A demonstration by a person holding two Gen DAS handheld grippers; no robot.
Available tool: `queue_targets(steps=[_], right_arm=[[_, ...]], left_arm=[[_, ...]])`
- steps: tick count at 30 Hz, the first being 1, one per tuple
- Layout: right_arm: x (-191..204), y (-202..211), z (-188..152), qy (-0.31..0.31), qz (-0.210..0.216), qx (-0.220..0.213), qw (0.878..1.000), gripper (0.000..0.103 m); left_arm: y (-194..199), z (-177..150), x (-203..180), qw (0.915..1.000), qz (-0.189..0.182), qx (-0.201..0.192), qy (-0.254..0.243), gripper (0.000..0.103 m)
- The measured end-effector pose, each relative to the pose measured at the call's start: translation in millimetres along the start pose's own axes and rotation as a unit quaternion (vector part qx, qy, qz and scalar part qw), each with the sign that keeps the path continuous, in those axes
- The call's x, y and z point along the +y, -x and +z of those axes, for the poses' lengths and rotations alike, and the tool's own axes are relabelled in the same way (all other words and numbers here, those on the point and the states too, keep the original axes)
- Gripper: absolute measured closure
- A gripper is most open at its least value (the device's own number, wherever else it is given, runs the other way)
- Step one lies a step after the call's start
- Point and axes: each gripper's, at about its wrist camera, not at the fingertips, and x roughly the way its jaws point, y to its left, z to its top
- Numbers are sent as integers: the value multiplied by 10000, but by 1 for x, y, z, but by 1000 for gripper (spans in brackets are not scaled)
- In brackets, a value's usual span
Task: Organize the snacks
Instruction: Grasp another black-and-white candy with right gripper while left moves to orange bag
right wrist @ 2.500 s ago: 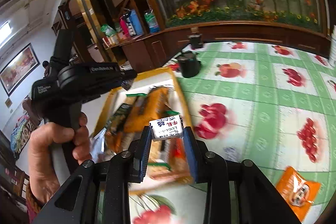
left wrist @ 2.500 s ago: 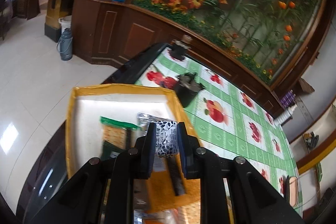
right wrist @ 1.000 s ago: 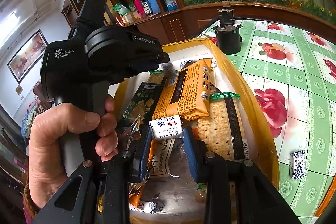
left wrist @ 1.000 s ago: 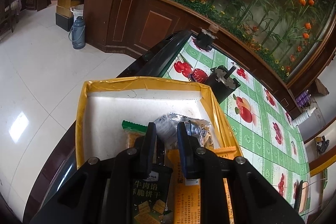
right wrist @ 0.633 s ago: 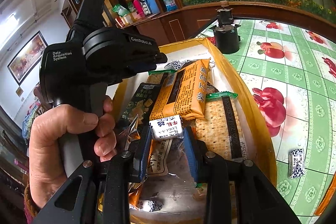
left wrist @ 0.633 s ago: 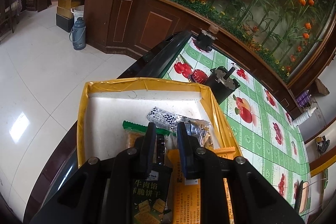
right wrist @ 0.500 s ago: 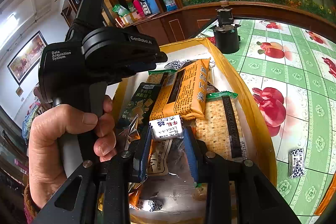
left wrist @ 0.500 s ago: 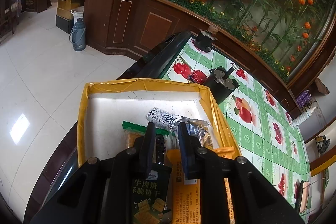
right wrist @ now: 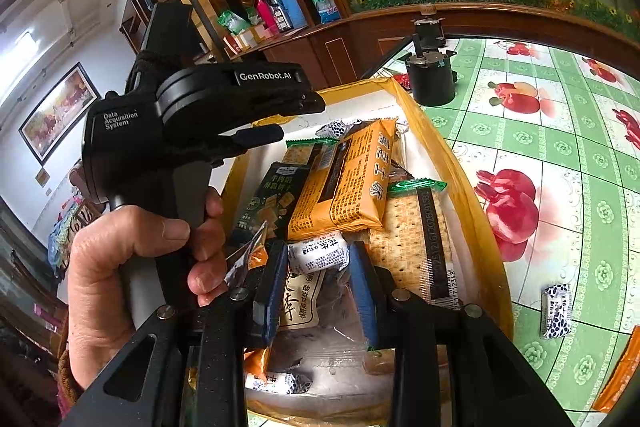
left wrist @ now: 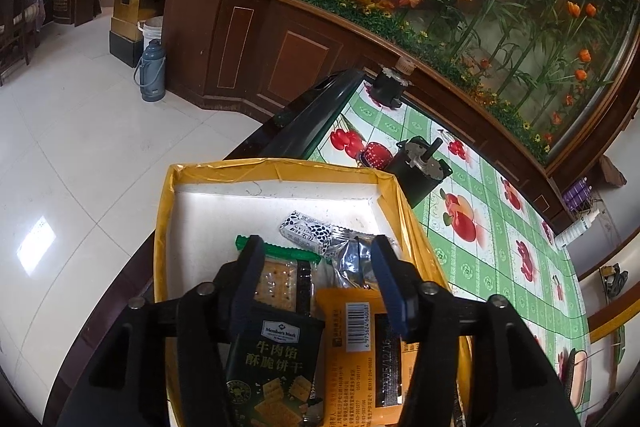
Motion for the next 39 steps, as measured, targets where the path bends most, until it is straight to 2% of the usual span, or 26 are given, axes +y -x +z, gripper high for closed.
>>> queue_targets(steps=[6, 13, 20, 24, 28, 30, 36, 39], right_arm=[[-2, 5, 2, -30, 56, -43, 10000, 68], [-10, 27, 7, -123, 101, -245, 9996, 68], [-56, 81, 5, -543, -59, -746, 9957, 68], [-92, 100, -1, -761, -436, -841, 9926, 68], [-120, 87, -3, -993, -828, -432, 9907, 68], [-126, 72, -7, -1106, -822, -60, 9904, 68], [-106, 52, -14, -528, -1414, 343, 9880, 68], [-109, 49, -18, -488, -1498, 473, 9864, 68]], left_arm=[[6, 1, 1, 9999, -69, -93, -5, 39], [13, 0, -5, 9996, -214, -184, -72, 39], [17, -6, -27, 9985, -368, -193, -355, 39], [20, -17, -49, 9964, -457, -203, -690, 39], [22, -29, -71, 9927, -599, -150, -1037, 39], [22, -34, -80, 9909, -638, -128, -1177, 39], [24, -40, -87, 9886, -667, -126, -1342, 39], [25, -40, -88, 9891, -669, -143, -1303, 39]])
